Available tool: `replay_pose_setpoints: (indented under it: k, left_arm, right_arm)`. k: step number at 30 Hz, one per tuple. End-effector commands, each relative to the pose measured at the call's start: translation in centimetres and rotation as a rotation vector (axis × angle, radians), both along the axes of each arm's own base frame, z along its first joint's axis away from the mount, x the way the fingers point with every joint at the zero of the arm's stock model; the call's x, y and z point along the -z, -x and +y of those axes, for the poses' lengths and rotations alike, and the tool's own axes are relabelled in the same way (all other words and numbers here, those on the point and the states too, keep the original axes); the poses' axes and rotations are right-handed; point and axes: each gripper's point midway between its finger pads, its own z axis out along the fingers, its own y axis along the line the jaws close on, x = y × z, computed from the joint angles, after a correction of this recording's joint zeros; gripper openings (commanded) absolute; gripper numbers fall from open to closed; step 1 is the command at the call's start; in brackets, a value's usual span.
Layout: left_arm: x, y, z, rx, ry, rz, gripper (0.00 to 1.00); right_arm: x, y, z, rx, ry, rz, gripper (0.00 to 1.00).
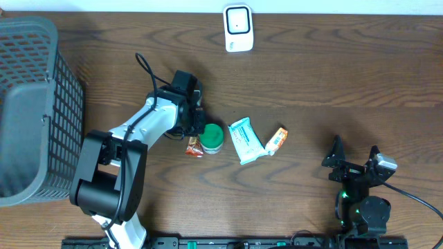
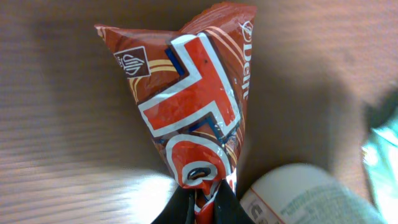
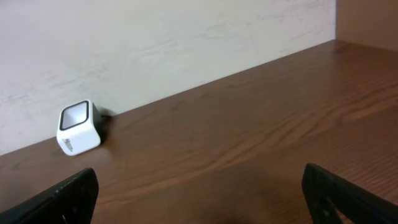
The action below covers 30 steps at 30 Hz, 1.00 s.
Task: Scan the item barcode
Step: 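Lower the Top bar left of the jar and open the left gripper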
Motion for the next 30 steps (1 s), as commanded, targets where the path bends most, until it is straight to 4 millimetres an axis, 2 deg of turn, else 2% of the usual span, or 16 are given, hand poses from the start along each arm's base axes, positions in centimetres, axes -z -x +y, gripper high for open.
replay_pose_setpoints:
  k: [1, 2, 3, 4, 5, 6, 7, 10, 12, 18, 20, 22, 24, 26, 28, 30]
  left_arm:
    - [0.7, 2.0, -1.7, 0.069, 0.090, 0.067, 0.07]
    - [0.7, 2.0, -1.7, 0.069, 0.090, 0.067, 0.07]
    - [0.6, 1.9, -1.7, 0.074, 0.090, 0.060, 0.14]
    - [0.5, 1.7, -1.4, 0.074, 0.074, 0.049, 0.27]
    - [0.5, 1.4, -0.9, 0.069, 0.042, 0.032, 0.54]
    - [0.3, 0.9, -0.3, 0.061, 0.002, 0.008, 0.76]
    - [0.0, 0.5, 0.4, 0.054, -0.034, -0.014, 0.80]
    - [-1.9, -0.7, 2.0, 0.031, -0.127, -0.093, 0.81]
    - [-3.9, -1.4, 2.9, 0.014, -0.167, -0.161, 0.81]
    - [-12.6, -2.2, 3.2, -0.022, -0.119, -0.403, 0.82]
    - [-15.5, -2.0, 3.3, -0.032, -0.093, -0.482, 0.82]
    - [-18.6, -1.6, 3.8, -0.052, -0.082, -0.570, 0.82]
    - [-20.9, -1.1, 4.5, -0.075, -0.088, -0.640, 0.82]
    - [-23.2, -0.4, 5.1, -0.094, -0.081, -0.707, 0.82]
    - [-24.8, 0.5, 5.4, -0.102, -0.069, -0.747, 0.82]
    - [-25.7, 1.4, 5.7, -0.105, -0.062, -0.767, 0.82]
  right_arm:
    - [0.0, 0.0, 0.0, 0.001, -0.003, -0.001, 0.99]
    - [0.0, 0.0, 0.0, 0.001, -0.003, -0.001, 0.99]
    - [0.0, 0.0, 0.0, 0.001, -0.003, -0.001, 0.99]
    - [0.0, 0.0, 0.0, 0.001, -0.003, -0.001, 0.99]
    - [0.0, 0.0, 0.0, 0.001, -0.003, -0.001, 0.99]
    - [0.0, 0.0, 0.0, 0.001, -0.003, -0.001, 0.99]
    - [0.0, 0.0, 0.0, 0.001, -0.003, -0.001, 0.99]
    - [-0.2, 0.0, -0.1, 0.009, -0.002, -0.010, 0.99]
    - [-1.2, 0.2, -0.9, 0.054, -0.003, -0.053, 0.99]
    - [-1.5, 0.1, -0.7, 0.045, -0.024, -0.067, 0.99]
    - [-1.9, -0.2, 1.3, -0.076, -0.061, -0.082, 0.99]
    - [-2.9, 0.0, 4.9, -0.282, -0.073, -0.102, 0.99]
    - [-2.0, 0.2, 5.4, -0.303, -0.235, -0.039, 0.99]
    - [0.5, 1.0, 5.3, -0.243, -0.495, 0.109, 0.99]
    - [2.4, 2.2, 5.4, -0.194, -0.619, 0.247, 0.99]
    - [2.1, 3.0, 6.9, -0.258, -0.657, 0.313, 0.99]
